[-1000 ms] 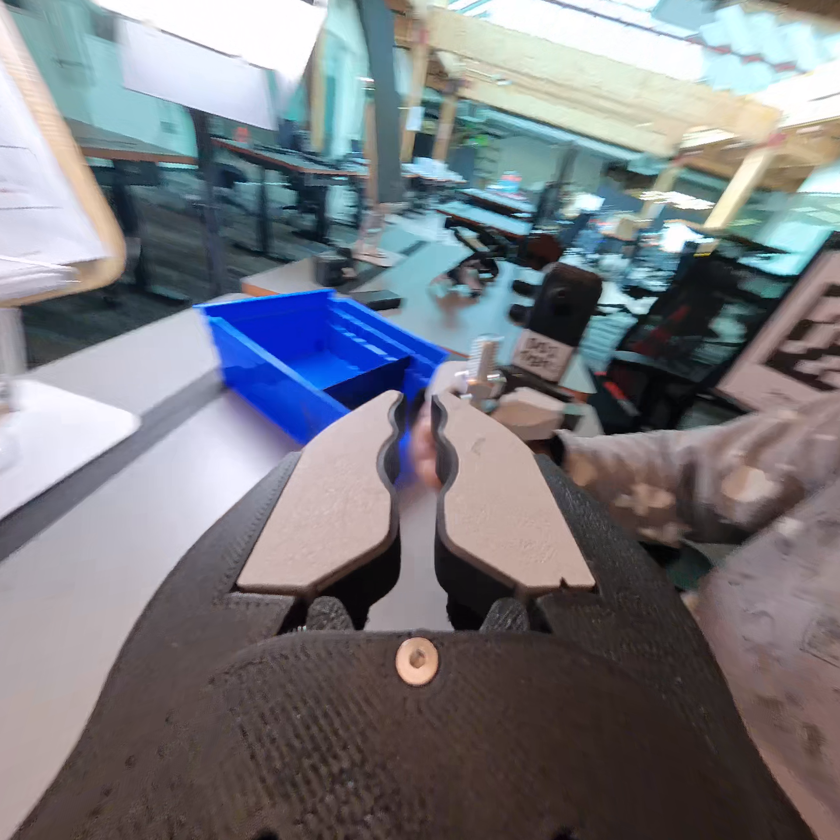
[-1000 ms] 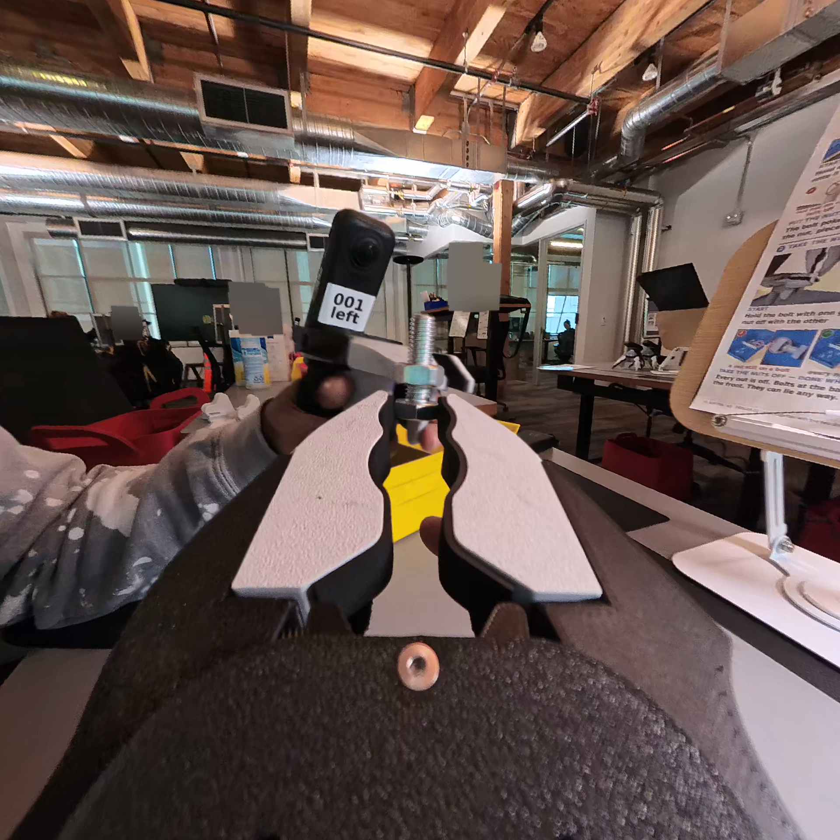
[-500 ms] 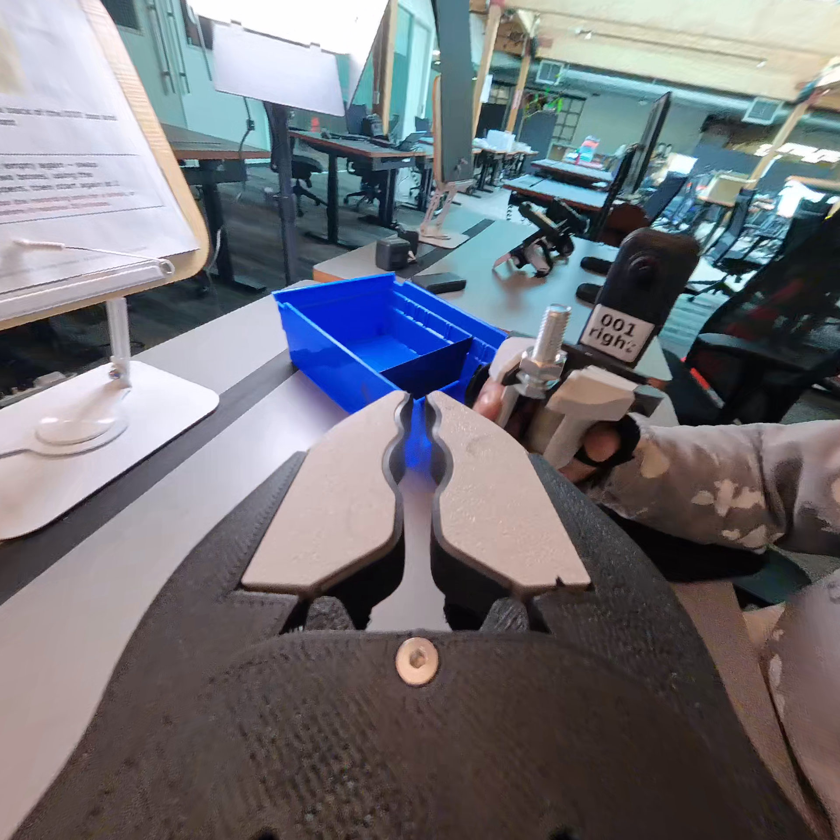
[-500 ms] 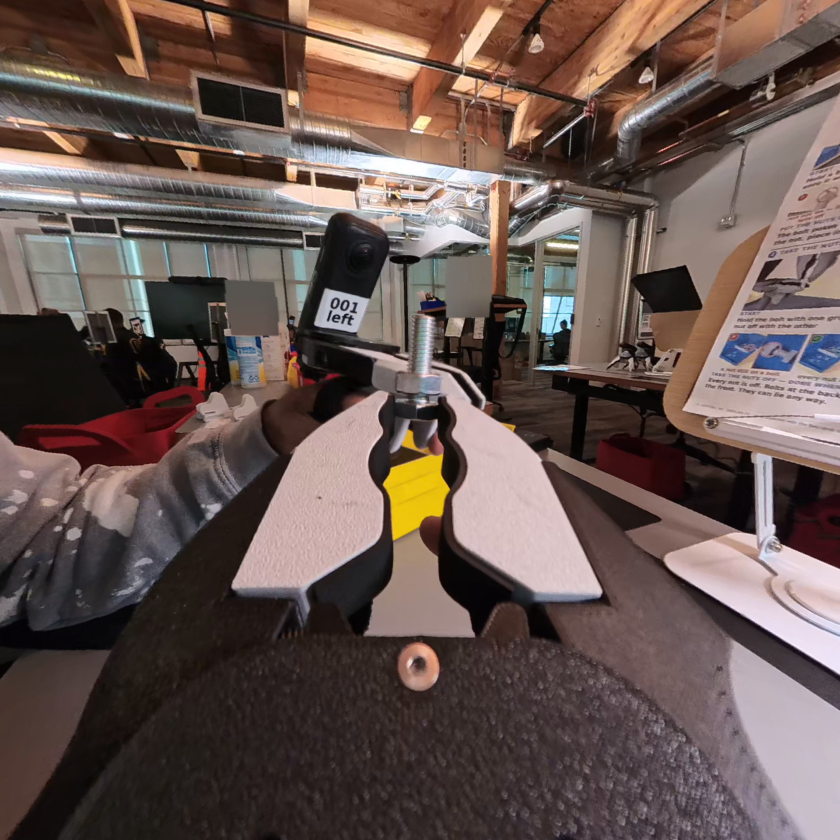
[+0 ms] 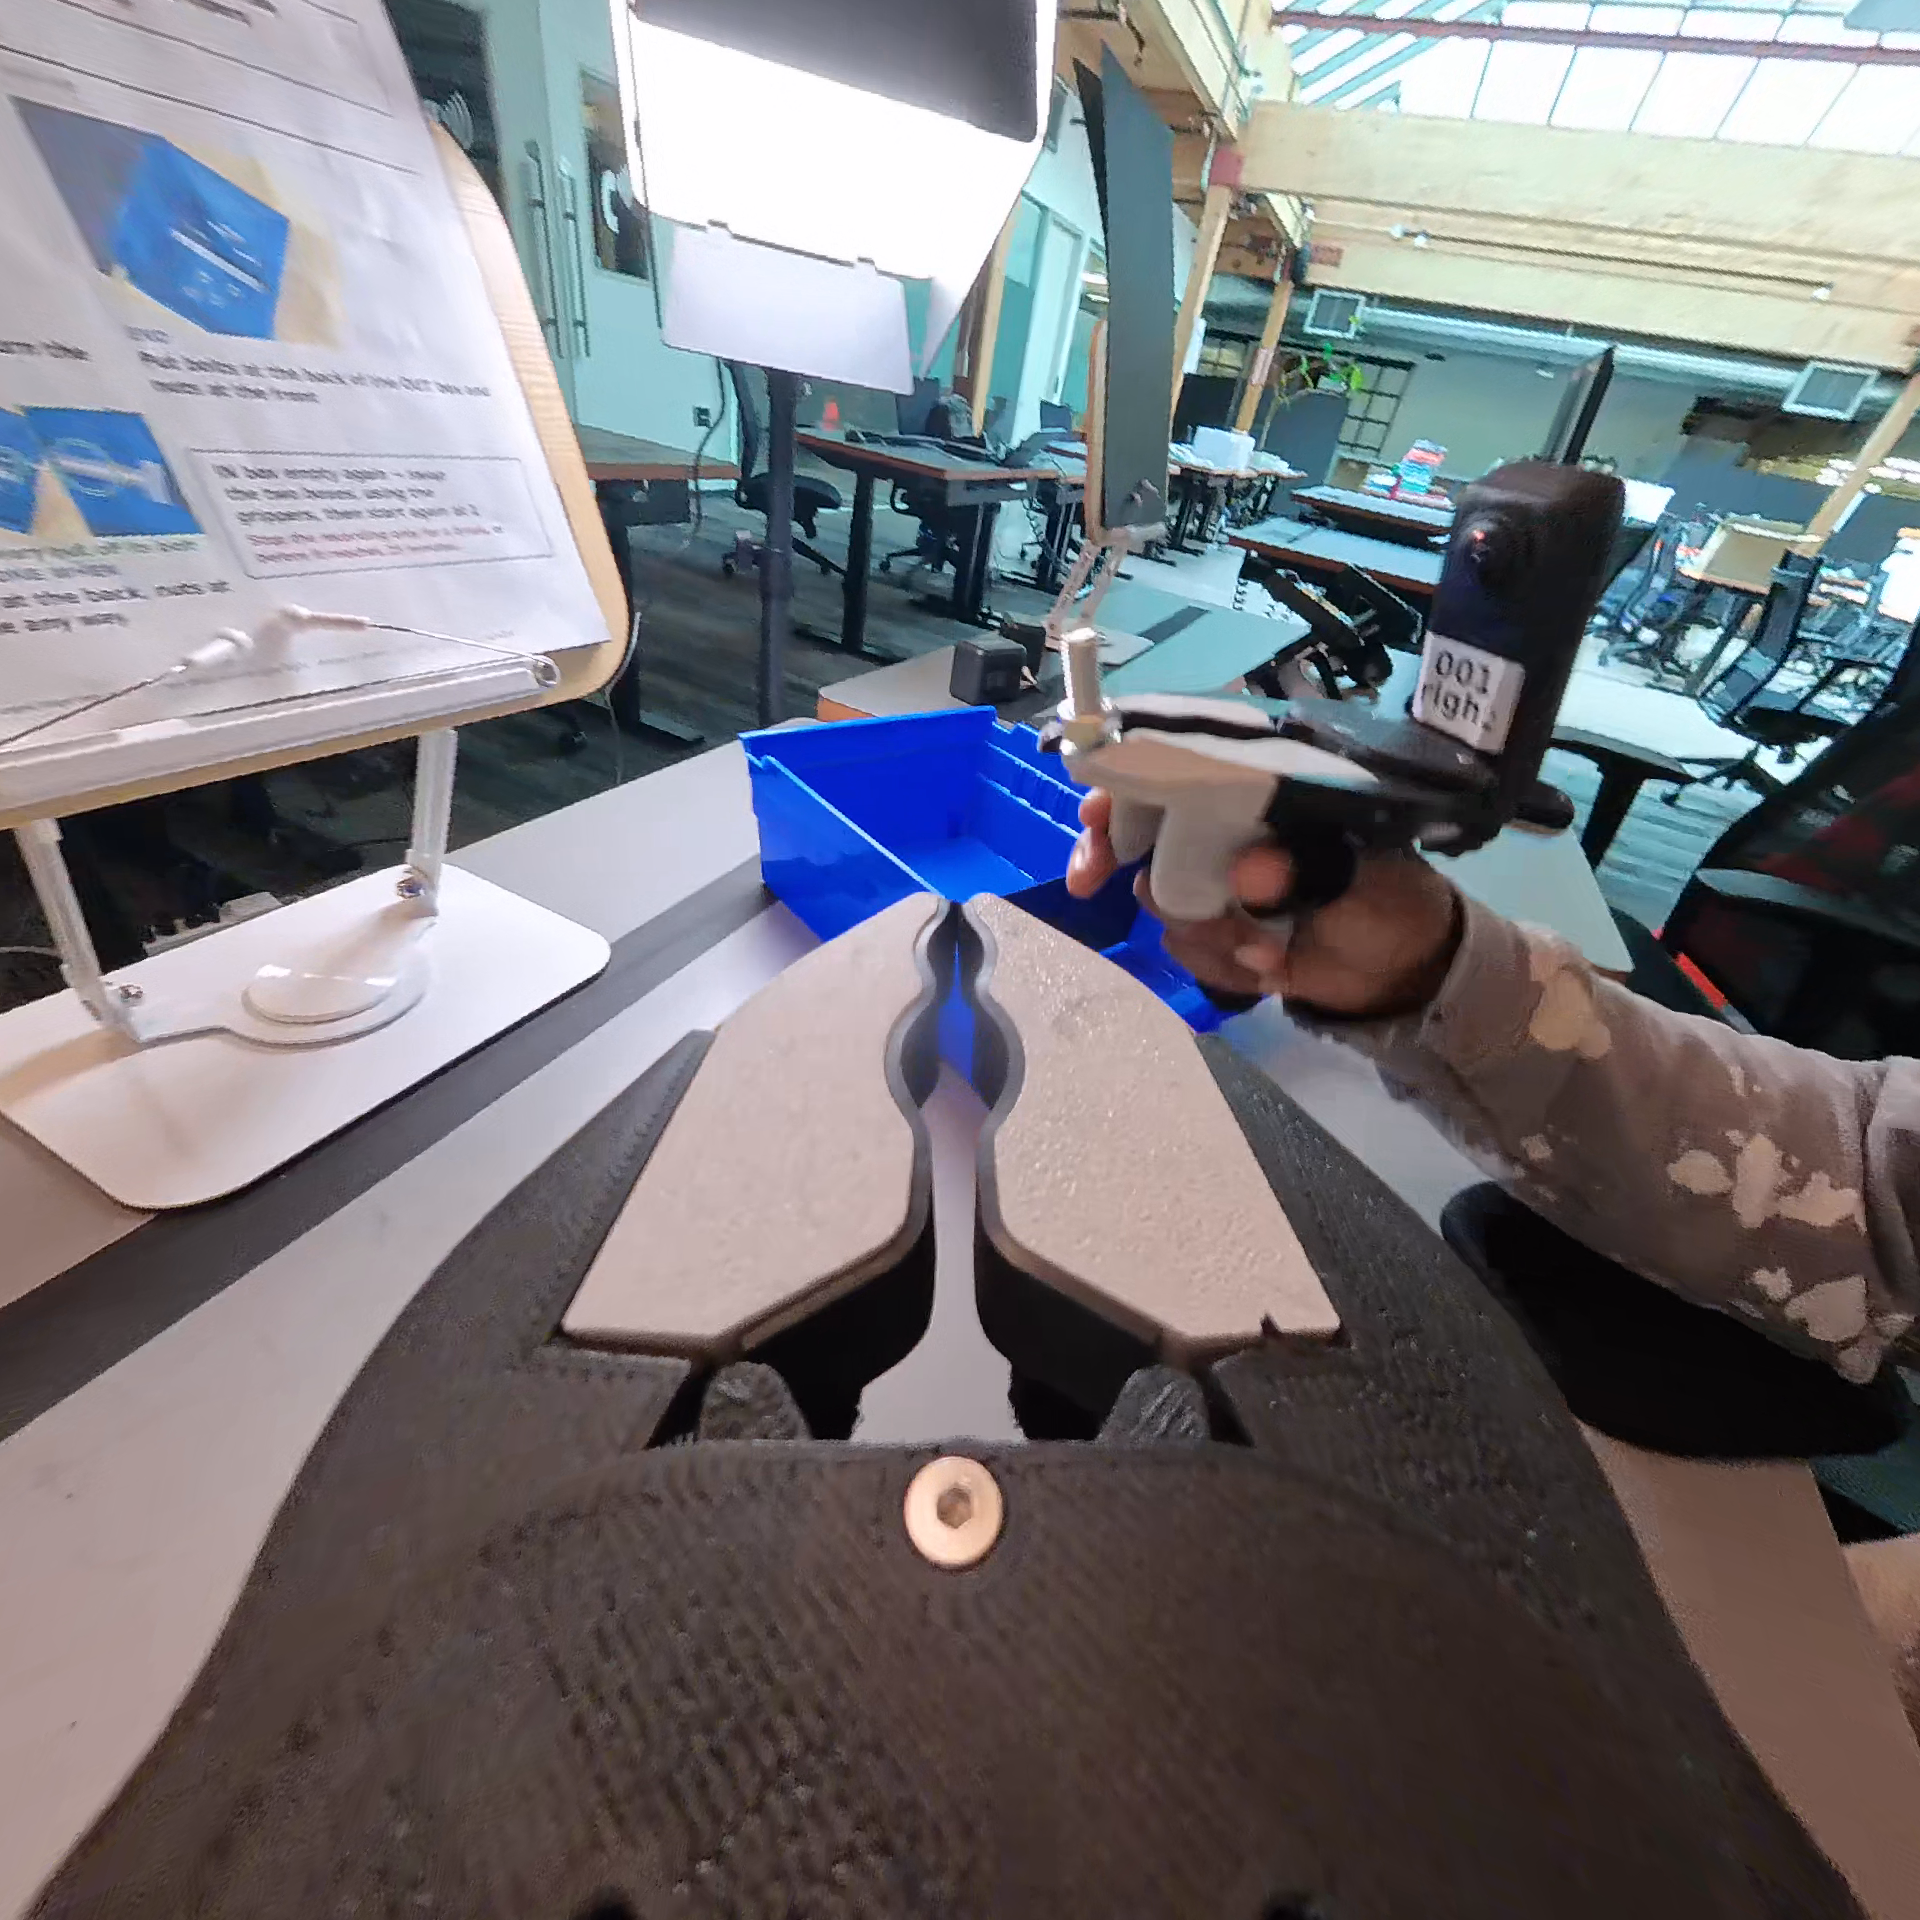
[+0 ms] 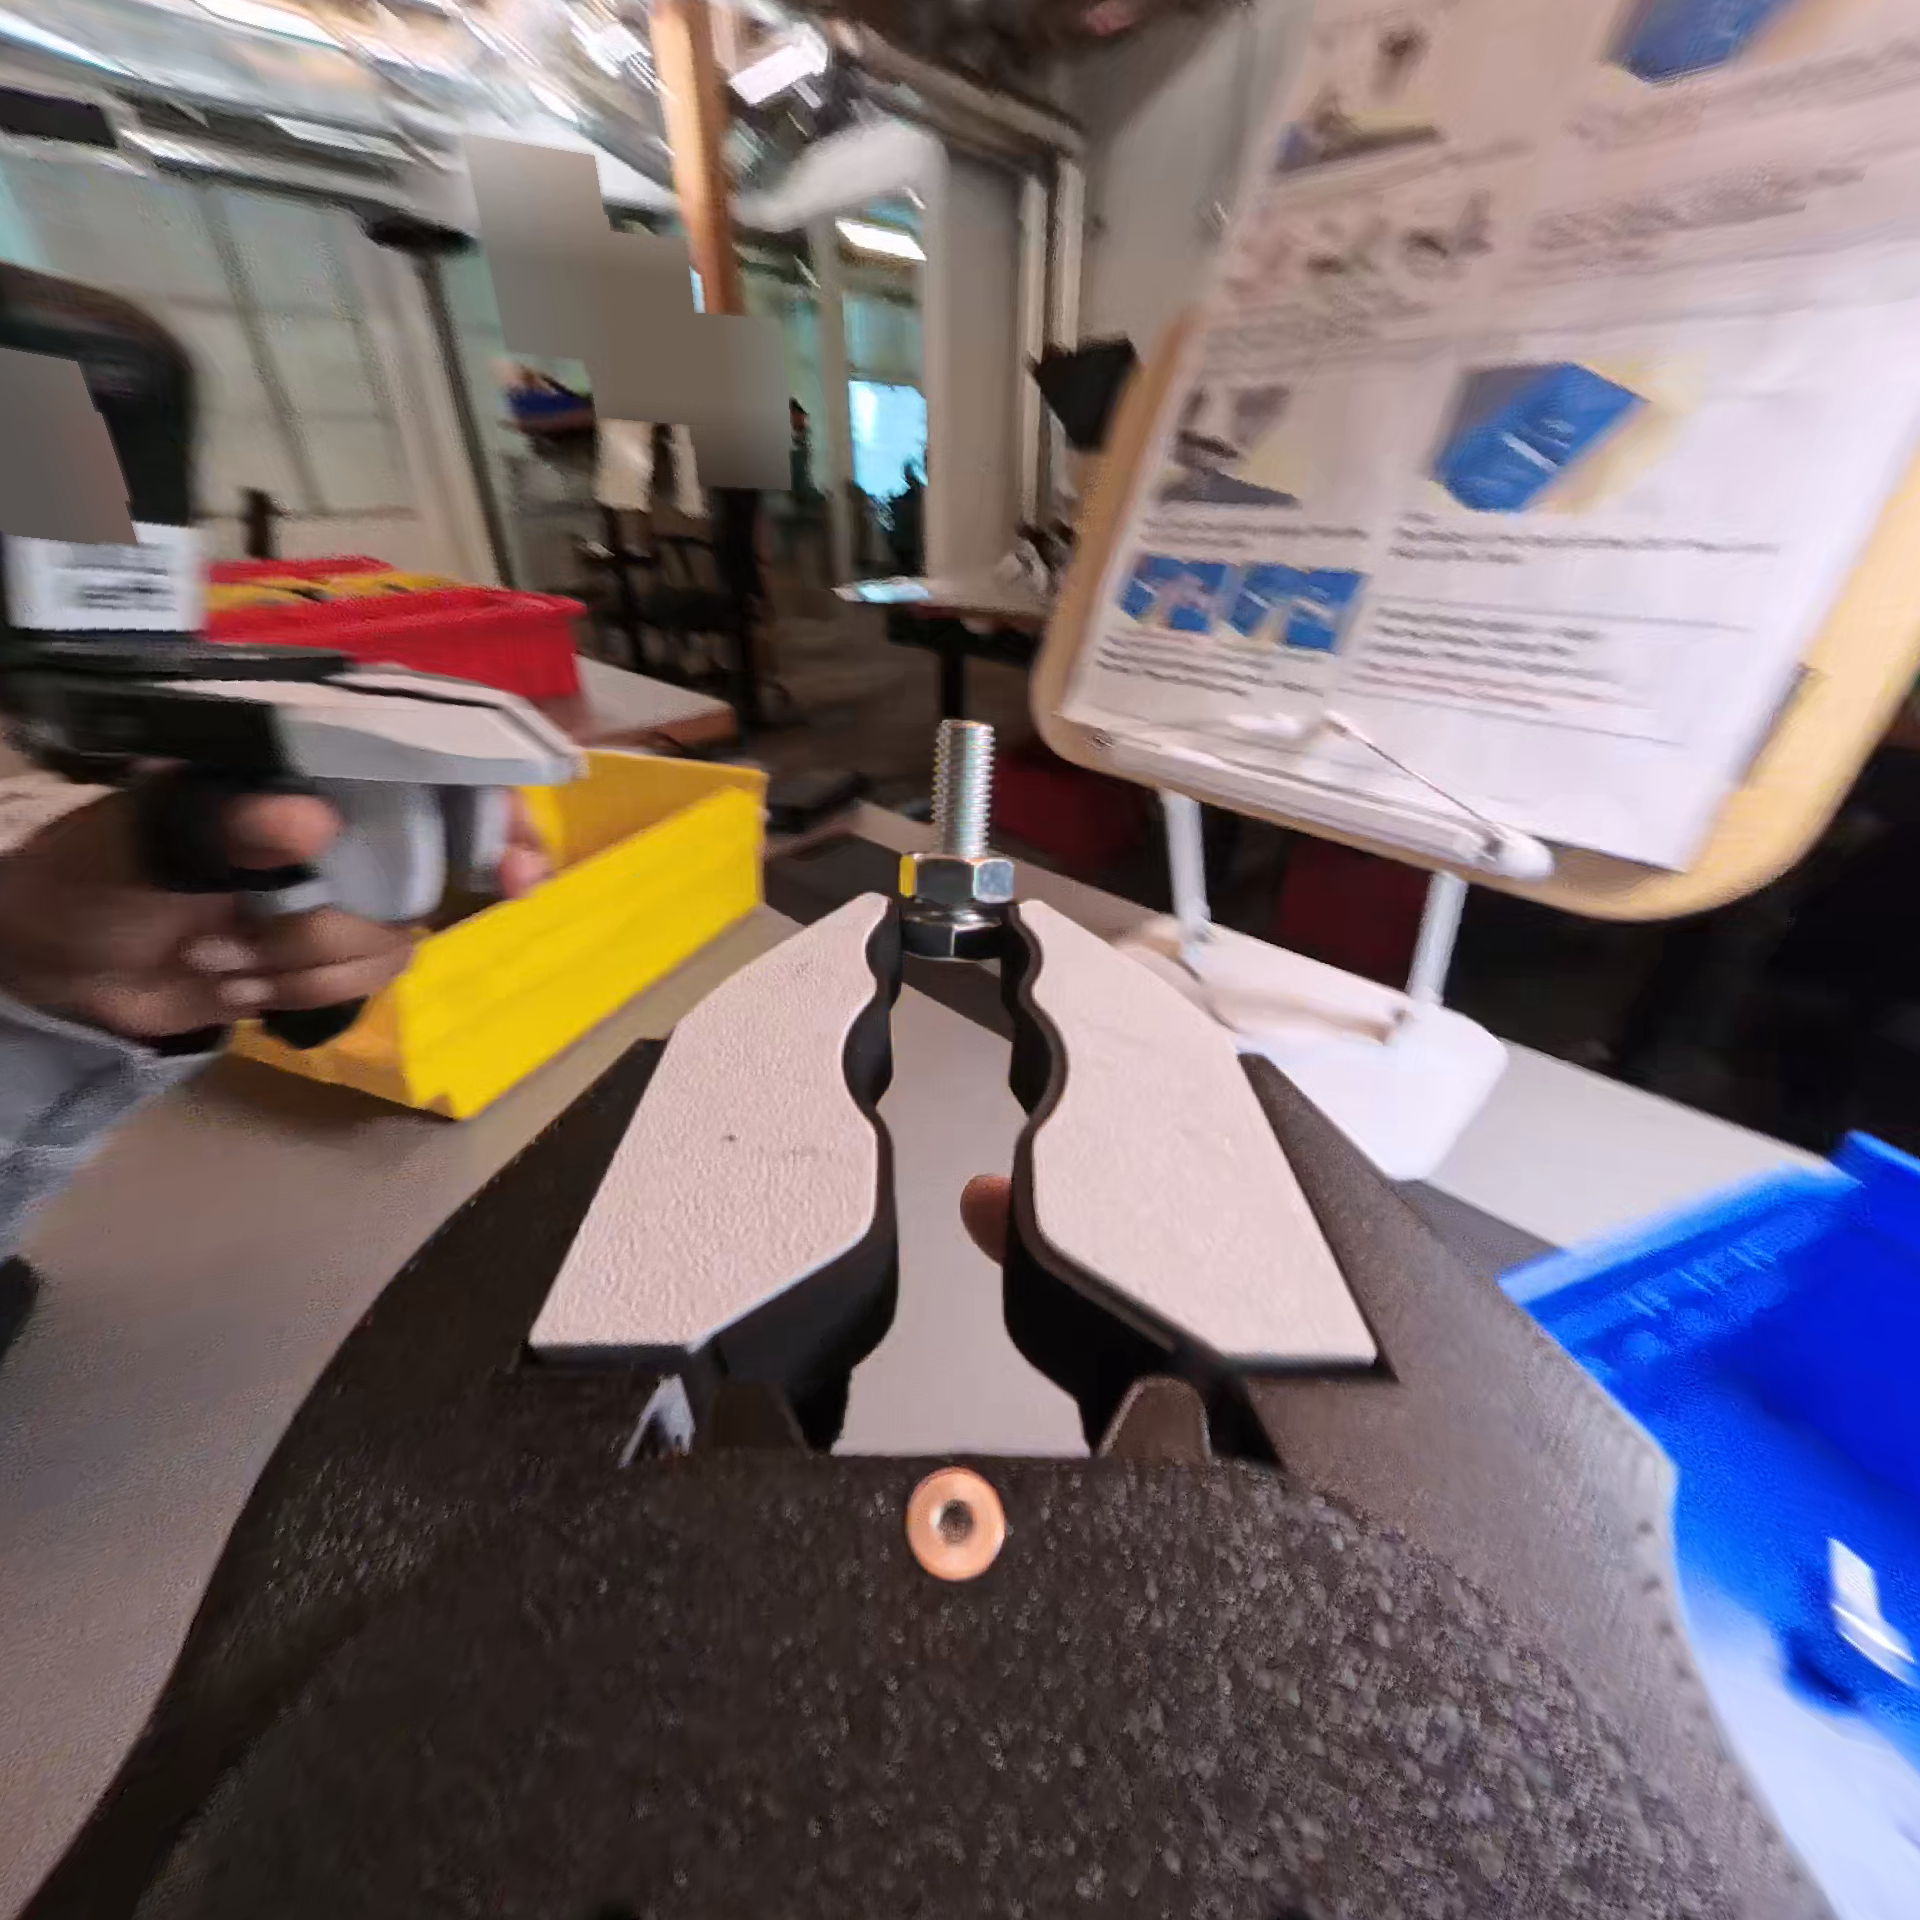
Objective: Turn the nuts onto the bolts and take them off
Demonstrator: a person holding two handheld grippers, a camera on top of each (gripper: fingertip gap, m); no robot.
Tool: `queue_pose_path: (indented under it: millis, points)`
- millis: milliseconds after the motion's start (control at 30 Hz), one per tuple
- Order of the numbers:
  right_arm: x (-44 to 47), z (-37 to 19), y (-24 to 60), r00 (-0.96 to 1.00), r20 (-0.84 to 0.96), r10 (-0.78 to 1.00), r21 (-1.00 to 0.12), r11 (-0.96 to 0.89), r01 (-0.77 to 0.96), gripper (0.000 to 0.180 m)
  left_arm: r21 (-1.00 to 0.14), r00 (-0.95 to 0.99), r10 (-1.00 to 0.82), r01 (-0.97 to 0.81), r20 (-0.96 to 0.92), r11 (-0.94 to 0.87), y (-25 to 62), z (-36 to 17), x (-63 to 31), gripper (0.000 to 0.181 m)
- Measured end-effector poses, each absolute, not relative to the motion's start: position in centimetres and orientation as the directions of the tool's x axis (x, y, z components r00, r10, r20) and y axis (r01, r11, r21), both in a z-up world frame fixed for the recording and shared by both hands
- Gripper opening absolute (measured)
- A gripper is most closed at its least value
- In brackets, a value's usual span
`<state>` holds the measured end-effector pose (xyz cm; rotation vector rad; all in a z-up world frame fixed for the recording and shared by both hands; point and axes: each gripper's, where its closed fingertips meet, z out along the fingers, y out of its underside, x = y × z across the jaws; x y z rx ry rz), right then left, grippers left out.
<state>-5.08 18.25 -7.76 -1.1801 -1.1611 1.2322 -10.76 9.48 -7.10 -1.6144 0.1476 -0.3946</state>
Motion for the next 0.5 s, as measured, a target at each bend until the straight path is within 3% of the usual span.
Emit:
queue_pose_path:
  millis: [133,267,500]
  points:
    - [-3.7,-10.5,29.8,0.22,-0.018,0.975,-0.969,-0.072,0.237,0.018,-0.978,0.93,-0.304,0.191,0.206,-0.079,9.5,-7.0,-12.0,0.0]
    - [-1.2,-19.0,40.8,0.414,0.07,0.908,-0.748,-0.227,0.623,0.018,-0.976,0.929,-0.298,0.205,0.218,-0.074,9.4,-6.9,-12.5,0.0]
    - [1.9,-28.1,45.3,0.555,0.069,0.829,-0.396,-0.488,0.778,0.018,-0.984,0.947,-0.267,0.173,0.179,-0.048,8.6,-6.1,-13.7,0.0]
